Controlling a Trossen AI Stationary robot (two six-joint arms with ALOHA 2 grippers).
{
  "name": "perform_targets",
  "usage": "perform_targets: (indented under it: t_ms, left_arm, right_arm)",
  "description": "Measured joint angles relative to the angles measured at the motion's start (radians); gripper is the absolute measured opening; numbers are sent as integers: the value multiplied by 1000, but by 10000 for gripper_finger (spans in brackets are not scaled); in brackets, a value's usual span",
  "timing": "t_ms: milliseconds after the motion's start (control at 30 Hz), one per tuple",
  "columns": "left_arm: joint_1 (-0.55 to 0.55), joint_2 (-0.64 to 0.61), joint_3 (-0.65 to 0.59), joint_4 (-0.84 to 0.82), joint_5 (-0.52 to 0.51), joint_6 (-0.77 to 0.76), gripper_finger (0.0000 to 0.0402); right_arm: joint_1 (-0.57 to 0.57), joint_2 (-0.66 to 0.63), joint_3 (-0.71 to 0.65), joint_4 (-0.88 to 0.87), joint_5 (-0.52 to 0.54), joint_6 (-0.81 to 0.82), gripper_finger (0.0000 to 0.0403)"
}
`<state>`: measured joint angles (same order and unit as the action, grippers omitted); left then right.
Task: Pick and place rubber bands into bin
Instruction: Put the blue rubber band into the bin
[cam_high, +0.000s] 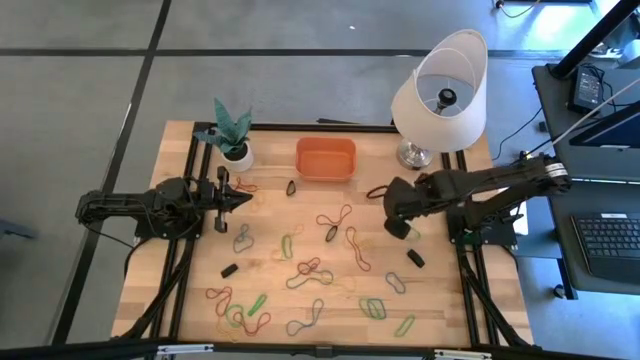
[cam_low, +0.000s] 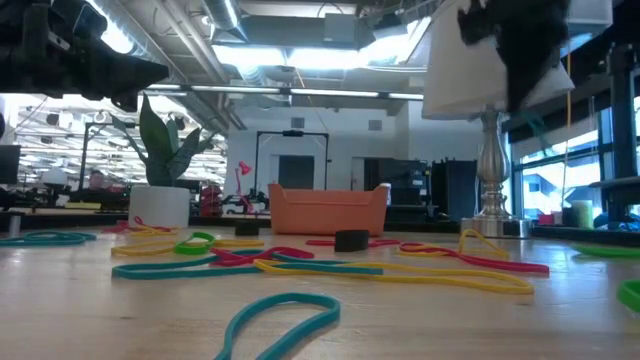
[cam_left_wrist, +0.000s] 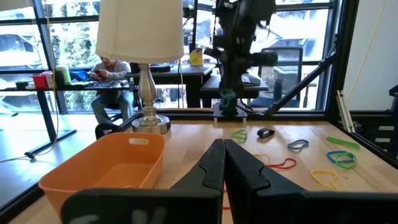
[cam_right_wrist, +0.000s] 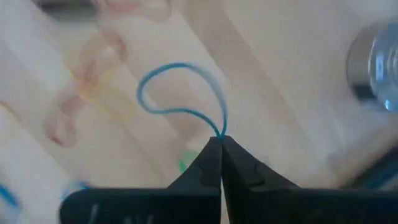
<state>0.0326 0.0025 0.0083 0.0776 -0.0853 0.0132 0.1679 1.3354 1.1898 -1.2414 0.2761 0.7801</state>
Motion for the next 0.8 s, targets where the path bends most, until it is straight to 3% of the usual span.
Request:
perform_targets:
  t_ms: [167, 367, 667, 800]
  left_arm:
    - [0, 0, 0, 0, 0, 0, 1]
    - [0, 0, 0, -1, 0, 0, 1]
    - [0, 0, 0, -1, 0, 0, 1]
    - [0, 0, 0, -1, 0, 0, 1]
  right_arm:
    - [-57, 6, 117, 27, 45, -31, 1]
    - [-154, 80, 258, 145, 44, -177, 0]
    - [-310, 401, 594, 190, -24, -471, 0]
    - [-396, 586, 732, 196, -105, -557, 0]
